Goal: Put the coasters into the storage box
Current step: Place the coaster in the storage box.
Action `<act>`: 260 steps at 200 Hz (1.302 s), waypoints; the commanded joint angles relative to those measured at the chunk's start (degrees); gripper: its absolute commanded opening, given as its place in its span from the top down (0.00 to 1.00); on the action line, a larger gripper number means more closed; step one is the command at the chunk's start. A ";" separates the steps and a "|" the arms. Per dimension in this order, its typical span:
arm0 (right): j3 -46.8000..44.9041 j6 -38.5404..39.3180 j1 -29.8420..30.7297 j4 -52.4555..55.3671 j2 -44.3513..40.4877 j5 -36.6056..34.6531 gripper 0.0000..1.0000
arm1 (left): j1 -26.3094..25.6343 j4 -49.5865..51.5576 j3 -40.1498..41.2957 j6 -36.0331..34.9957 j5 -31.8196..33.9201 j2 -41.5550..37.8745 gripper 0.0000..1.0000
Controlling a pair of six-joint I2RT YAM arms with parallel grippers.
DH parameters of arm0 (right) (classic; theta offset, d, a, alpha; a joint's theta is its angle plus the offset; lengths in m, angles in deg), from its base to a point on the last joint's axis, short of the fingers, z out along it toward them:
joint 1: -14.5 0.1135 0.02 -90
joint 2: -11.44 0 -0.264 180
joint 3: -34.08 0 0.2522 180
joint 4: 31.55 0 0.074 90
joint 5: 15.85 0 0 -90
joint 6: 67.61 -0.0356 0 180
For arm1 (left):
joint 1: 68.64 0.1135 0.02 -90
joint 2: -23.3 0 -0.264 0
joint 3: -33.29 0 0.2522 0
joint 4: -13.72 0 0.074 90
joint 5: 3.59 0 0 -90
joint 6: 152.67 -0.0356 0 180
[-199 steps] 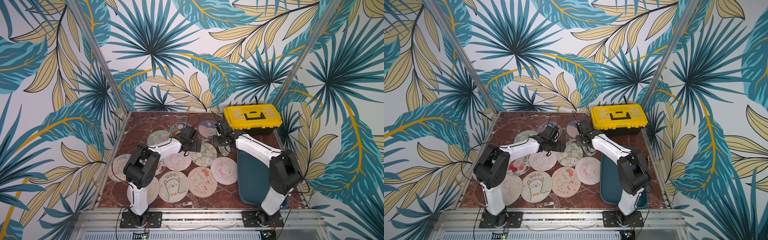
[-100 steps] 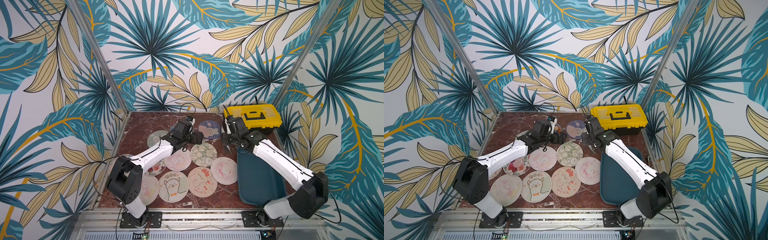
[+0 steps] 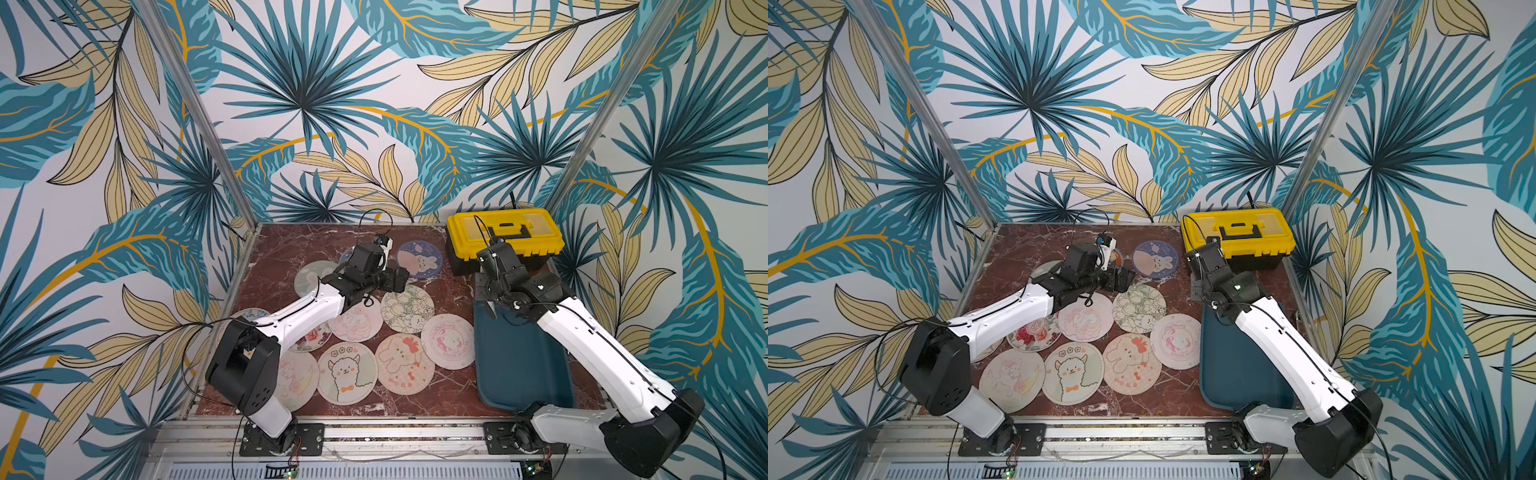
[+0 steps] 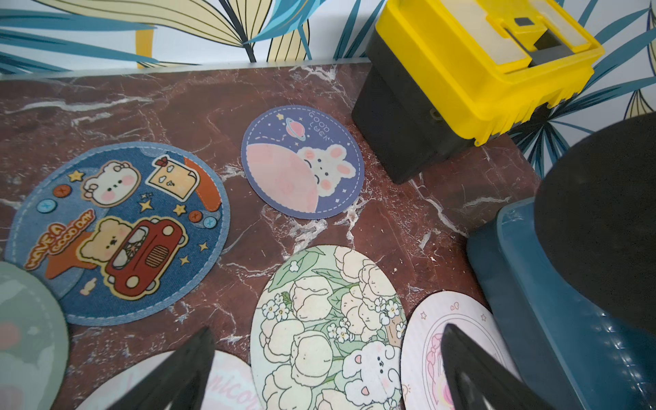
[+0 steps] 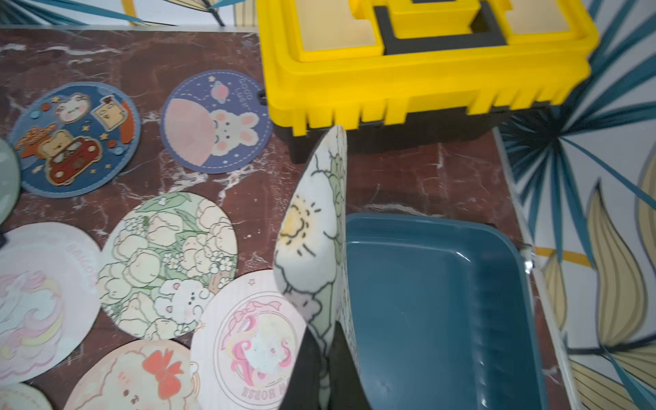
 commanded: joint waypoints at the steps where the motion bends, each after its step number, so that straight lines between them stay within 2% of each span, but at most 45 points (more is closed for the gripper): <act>1: -1.39 -5.41 0.02 8.09 -2.21 -7.78 1.00 | -0.23 -1.00 1.77 -1.60 0.44 -1.76 0.00; 37: -2.91 -11.08 -0.47 15.02 -2.63 -14.55 1.00 | -0.23 -1.21 2.11 -3.17 3.46 -2.62 0.01; 95: -7.69 -17.78 -3.59 21.36 0.34 -20.02 1.00 | -0.23 -2.90 1.98 -5.58 5.38 -2.33 0.00; 114: -9.22 -17.67 -5.12 20.37 2.42 -19.91 1.00 | -0.23 -3.30 2.41 -5.58 7.01 -2.77 0.01; 126: -10.18 -16.13 -5.41 17.29 4.10 -18.30 1.00 | -0.23 -3.65 2.95 -5.66 9.30 -3.23 0.00; 180: -11.84 -10.93 -6.46 -0.05 15.88 -6.49 1.00 | -0.21 -4.05 5.08 -5.93 10.73 -4.90 0.00; 217: -11.30 -9.60 -7.15 -6.26 25.06 0.18 1.00 | -0.16 -4.06 6.13 -6.02 11.56 -6.10 0.00; 260: -13.61 -8.60 -8.02 -13.89 28.79 8.21 1.00 | -0.18 -4.10 6.68 -5.84 12.53 -7.08 0.00</act>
